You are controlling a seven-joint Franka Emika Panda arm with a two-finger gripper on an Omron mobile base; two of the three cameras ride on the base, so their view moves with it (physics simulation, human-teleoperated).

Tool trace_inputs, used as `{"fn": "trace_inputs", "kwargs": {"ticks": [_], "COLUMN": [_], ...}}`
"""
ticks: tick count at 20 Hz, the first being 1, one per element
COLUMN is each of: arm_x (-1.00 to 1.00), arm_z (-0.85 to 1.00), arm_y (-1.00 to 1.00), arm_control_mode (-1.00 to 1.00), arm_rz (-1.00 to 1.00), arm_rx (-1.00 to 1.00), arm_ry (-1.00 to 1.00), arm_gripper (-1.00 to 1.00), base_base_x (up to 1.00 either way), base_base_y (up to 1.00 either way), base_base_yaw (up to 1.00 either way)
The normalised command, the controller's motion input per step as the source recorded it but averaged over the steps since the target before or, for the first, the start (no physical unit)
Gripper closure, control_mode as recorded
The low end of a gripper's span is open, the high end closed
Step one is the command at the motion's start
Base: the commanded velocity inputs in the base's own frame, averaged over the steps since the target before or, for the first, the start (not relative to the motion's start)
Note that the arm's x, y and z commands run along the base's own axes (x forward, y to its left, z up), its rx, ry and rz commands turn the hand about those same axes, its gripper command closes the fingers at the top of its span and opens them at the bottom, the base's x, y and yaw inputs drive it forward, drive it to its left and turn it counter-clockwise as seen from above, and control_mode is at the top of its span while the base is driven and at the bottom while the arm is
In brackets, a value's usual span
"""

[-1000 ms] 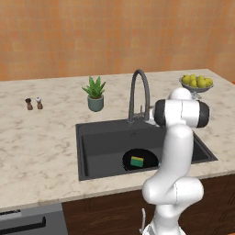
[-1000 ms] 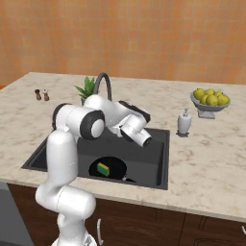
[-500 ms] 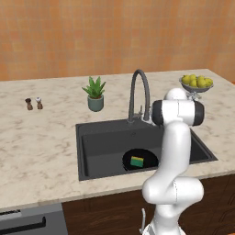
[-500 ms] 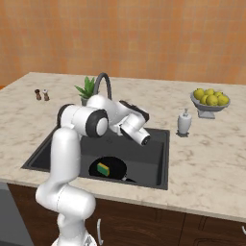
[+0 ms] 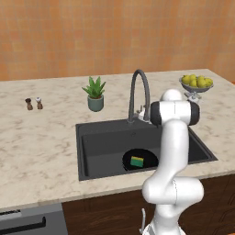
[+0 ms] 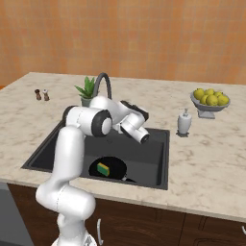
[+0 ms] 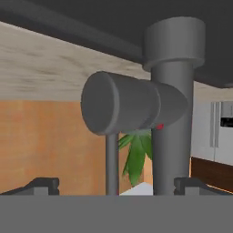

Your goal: Pick the pan and sponge and place them into the sink. Then turn on the water.

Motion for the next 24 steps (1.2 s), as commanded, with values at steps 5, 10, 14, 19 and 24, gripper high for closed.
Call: {"fn": "trace_inputs", "kwargs": {"ticks": [5,10,14,19,24], "arm_x": [0.31,0.27,0.31,0.17,0.09], "arm_z": [-0.25,-0.21,-0.01,0.00,0.00], "arm_y": [-0.07,-0.10,0.00,-0.15,-0.85], "arm_control_mode": [-1.00,-1.00,-1.00,-1.00,-1.00], "arm_rz": [-0.04,-0.04,-0.05,-0.05,-0.05], "arm_rx": [0.00,0.00,0.00,0.07,0.15], "arm_ry": [0.00,0.00,0.00,0.00,0.00], "arm_gripper": [-1.00,-1.00,1.00,1.00,1.00], "base_base_x": [0.00,0.00,0.00,0.00,0.00], "base_base_y": [0.00,0.00,0.00,0.00,0.00], "base_base_yaw": [0.00,0.00,0.00,0.00,0.00]}}
